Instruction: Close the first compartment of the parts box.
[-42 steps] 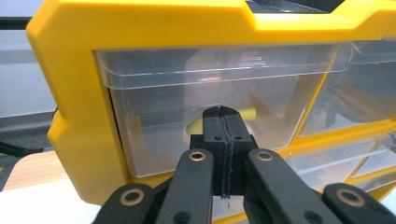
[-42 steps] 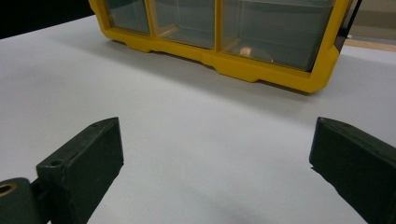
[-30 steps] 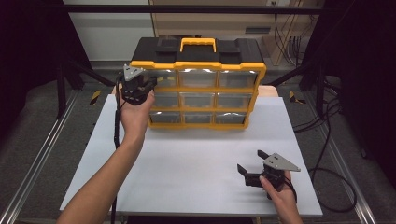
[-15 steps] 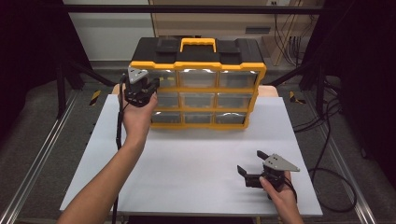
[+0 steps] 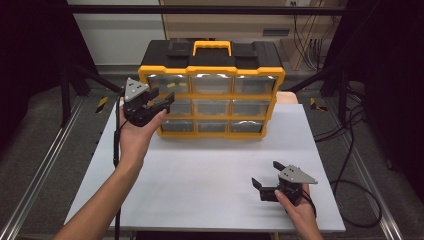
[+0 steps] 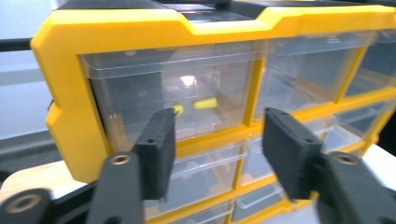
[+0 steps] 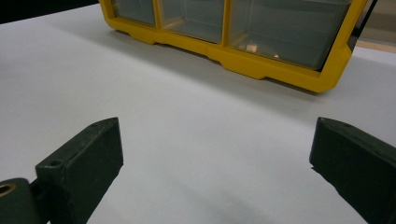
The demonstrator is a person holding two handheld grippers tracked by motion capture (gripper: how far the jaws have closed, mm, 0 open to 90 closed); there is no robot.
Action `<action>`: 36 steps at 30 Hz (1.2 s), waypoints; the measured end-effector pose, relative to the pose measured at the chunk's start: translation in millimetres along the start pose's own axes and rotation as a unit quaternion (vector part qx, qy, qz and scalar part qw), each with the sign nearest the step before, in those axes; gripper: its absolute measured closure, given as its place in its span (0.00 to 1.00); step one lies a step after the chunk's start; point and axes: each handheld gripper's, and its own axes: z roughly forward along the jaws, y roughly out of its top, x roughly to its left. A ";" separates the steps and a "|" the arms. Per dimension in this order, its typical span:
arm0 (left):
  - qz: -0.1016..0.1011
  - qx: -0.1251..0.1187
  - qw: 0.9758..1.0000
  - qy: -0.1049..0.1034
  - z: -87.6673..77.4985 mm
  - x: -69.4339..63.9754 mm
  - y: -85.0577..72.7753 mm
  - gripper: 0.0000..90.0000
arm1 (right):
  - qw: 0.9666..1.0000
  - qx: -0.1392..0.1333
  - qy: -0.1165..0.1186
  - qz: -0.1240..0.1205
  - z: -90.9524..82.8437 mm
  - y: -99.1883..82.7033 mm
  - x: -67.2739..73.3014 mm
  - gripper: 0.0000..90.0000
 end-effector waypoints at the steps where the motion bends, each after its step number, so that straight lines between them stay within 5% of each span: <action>1: 0.006 -0.002 1.000 -0.004 -0.3 -0.2 -1.6 0.40 | 1.000 0.000 0.000 -0.002 0.1 -0.1 -0.6 0.04; 18: 0.000 -0.030 0.999 -0.033 -1.8 1.5 -15.3 0.07 | 1.000 -0.003 0.004 0.004 -1.4 0.4 -0.5 0.04; 36: -0.003 -0.041 0.998 -0.036 -13.1 12.2 -38.3 0.04 | 1.000 -0.001 0.003 0.003 -0.2 -0.1 -0.1 0.04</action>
